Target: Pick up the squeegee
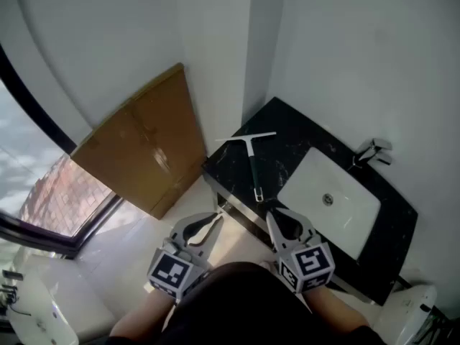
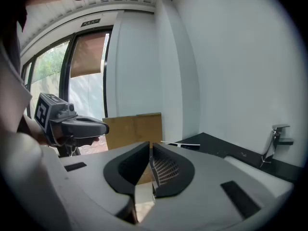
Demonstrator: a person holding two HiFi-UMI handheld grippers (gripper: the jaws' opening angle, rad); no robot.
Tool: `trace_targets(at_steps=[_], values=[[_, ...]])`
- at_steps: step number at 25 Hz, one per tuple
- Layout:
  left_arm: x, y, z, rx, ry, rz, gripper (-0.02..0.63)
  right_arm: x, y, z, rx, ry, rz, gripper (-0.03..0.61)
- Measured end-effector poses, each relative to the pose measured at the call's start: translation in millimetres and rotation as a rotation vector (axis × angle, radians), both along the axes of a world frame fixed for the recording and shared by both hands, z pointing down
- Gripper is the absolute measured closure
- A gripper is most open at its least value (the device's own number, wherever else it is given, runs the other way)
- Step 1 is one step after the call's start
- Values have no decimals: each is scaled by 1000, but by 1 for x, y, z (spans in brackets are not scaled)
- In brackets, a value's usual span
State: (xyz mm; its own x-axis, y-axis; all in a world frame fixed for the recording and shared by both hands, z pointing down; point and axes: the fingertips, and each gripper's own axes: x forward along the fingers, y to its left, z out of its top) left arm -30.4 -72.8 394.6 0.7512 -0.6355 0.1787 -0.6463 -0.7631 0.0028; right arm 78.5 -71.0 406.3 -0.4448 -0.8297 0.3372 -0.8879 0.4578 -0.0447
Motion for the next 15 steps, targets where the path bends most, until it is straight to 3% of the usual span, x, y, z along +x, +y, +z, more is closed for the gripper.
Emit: trace_targets(at_steps=[15], values=[[-20,-1,4,-20,-1,-41,569,10,-78,41,-88,72,108,433]])
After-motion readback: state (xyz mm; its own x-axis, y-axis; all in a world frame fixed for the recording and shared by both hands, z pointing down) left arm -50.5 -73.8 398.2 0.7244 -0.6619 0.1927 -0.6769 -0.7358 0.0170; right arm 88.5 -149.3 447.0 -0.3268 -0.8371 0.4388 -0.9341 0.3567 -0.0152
